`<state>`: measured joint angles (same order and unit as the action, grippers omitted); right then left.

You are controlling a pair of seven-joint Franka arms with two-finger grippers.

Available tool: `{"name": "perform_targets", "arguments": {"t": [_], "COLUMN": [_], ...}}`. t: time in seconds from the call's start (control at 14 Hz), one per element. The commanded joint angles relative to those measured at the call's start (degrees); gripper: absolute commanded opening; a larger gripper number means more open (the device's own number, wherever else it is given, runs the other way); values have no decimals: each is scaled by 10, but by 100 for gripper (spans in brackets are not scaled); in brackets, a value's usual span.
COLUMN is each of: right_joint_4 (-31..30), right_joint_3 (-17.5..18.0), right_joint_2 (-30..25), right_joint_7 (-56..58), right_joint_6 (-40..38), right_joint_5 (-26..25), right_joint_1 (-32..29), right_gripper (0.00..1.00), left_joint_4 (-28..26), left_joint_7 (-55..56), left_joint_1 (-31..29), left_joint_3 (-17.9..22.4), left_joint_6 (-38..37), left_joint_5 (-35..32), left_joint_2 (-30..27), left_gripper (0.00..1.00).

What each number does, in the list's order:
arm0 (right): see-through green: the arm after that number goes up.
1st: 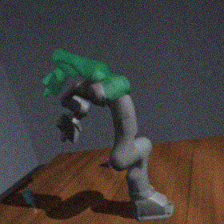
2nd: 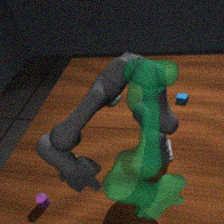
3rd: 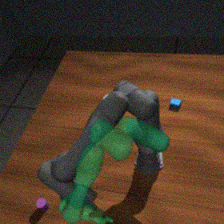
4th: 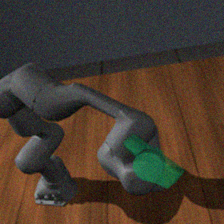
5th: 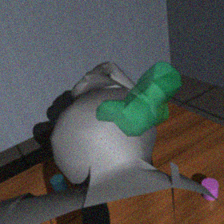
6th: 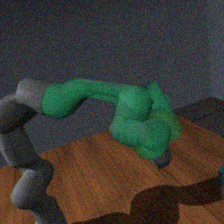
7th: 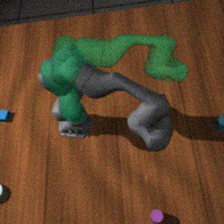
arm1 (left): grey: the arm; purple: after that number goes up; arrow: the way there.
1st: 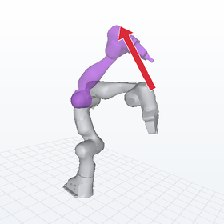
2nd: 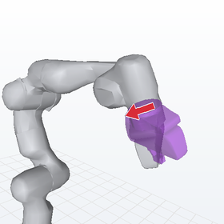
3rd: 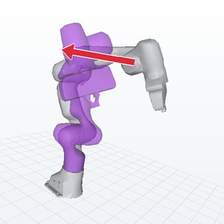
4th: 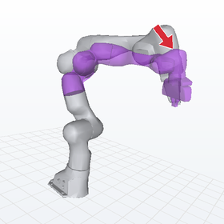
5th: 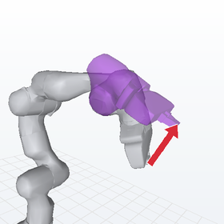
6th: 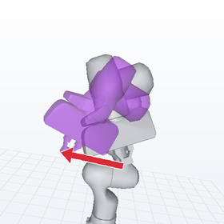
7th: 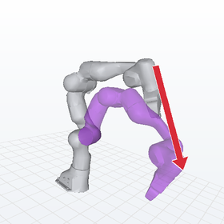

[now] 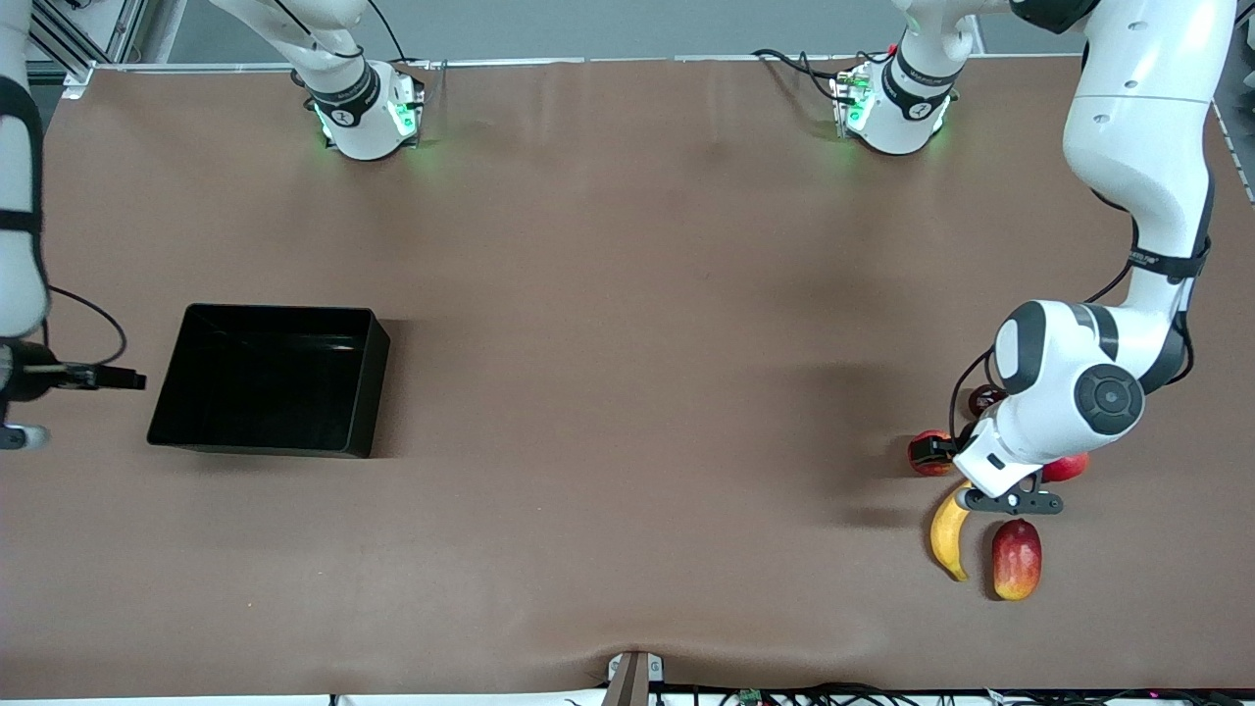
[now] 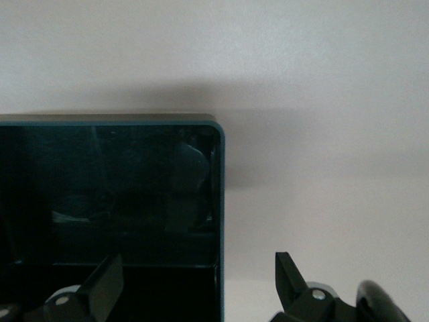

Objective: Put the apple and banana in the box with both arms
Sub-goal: 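Grasp the apple with the left gripper while the right gripper reaches the box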

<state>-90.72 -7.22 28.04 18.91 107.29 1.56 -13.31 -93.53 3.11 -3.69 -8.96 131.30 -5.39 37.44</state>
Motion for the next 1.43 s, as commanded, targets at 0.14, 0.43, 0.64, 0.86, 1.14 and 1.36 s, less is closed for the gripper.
{"name": "perform_targets", "arguments": {"t": [0.14, 0.43, 0.64, 0.86, 1.14, 1.36], "right_joint_4": [-87, -116, -120, -120, -104, -34], "right_joint_3": [9, 9, 10, 10, 12, 17], "right_joint_2": [-1, 4, 11, 11, 4, 3], "right_joint_7": [25, 34, 55, 76, 76, 70], "right_joint_6": [81, 97, 97, 90, 45, -70], "right_joint_5": [-4, -4, -3, -2, 31, 92], "right_joint_1": [-19, -29, -31, -34, -26, -12], "right_gripper": [100, 37, 0, 0, 0, 0], "left_joint_4": [-6, -12, -17, -17, -10, 0], "left_joint_7": [11, 11, 11, 9, 1, 2], "left_joint_1": [2, 2, 1, -2, 0, 0], "left_joint_3": [-2, -1, -1, -1, -2, -7], "left_joint_6": [12, 19, 20, 19, 5, -20], "left_joint_5": [-12, -12, -12, -13, -13, -13], "left_joint_2": [11, 19, 17, 6, -28, -49], "left_gripper": [79, 72, 32, 0, 0, 0]}}
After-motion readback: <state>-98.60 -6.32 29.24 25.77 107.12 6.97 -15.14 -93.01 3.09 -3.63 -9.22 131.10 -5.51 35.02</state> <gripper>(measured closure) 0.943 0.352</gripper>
